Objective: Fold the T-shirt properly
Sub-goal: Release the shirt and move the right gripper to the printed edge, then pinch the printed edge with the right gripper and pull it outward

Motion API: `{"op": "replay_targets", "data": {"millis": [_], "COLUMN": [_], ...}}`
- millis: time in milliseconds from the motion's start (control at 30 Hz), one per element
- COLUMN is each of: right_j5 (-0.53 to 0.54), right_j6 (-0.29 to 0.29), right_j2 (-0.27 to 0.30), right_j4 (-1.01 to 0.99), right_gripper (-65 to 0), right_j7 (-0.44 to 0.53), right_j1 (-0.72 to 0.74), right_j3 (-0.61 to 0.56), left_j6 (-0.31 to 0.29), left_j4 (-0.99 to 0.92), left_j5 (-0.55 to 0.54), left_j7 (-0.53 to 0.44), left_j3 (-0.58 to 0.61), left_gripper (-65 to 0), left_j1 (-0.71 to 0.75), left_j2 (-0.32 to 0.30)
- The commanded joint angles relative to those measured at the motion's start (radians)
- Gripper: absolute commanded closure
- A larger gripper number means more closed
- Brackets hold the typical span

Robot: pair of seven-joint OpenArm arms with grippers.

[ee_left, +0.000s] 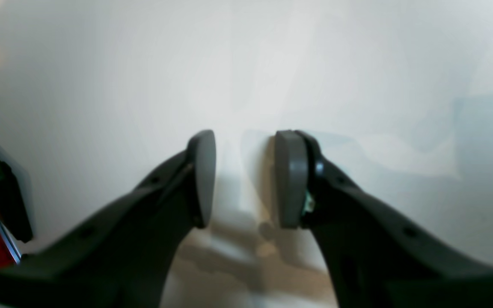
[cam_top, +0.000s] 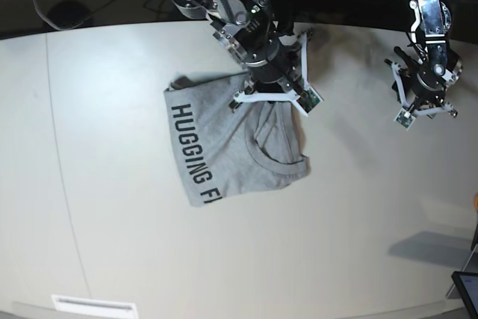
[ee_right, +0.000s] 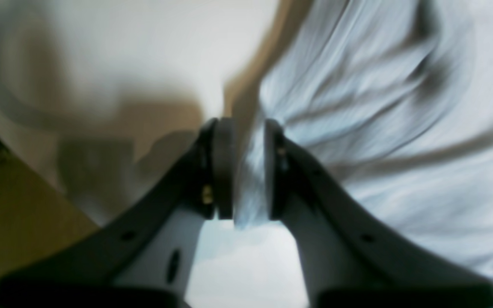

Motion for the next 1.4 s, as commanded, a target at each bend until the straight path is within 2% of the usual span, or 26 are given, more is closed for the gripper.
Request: {"op": "replay_targets", "data": {"millis": [0,167,367,667,767,1000,1367], "right_j5": [-0.013,-0.089,-0.089,-0.097,-0.091,-0.092,-0.095], "right_j6": [-0.004,-0.004,-0.001,-0.004,-0.004,-0.004,-0.004], "right_j2": [-0.001,0.008,0.016,0.016,0.016,0.016,0.016], "right_j4": [0.051,0.088,0.022,0.039,0.037,0.019,0.022], "right_gripper": [-6.8,-6.8,-6.8,-6.8,-6.7,-6.7,-6.5], "right_j7": [0.024,0.001,0.002,0.004,0.007,0.071,0.091], "right_j1": [0.024,0.05,0.042,-0.048,-0.068,-0.157,-0.243], "right_j3": [0.01,0.139,0.251,0.277,0.332,0.403,0.415], "left_j6": [-0.016,-0.016,-0.016,-0.016,-0.016,-0.016,-0.016], "left_j4": [0.001,0.007,0.029,0.035,0.033,0.035,0.035], "left_j5": [-0.006,-0.014,-0.015,-0.015,-0.014,-0.014,-0.012], "left_j7": [0.014,0.014,0.014,0.014,0.014,0.014,0.014], "left_j3": [-0.001,-0.002,-0.002,-0.002,-0.001,-0.001,-0.001], "left_gripper": [-23.3,-23.3,-23.3,-23.3,-23.3,-23.3,-23.3], "left_j1": [0.002,0.002,0.002,0.002,0.002,0.002,0.002], "left_j2": [-0.011,-0.011,-0.005,-0.005,-0.005,-0.006,-0.011]}}
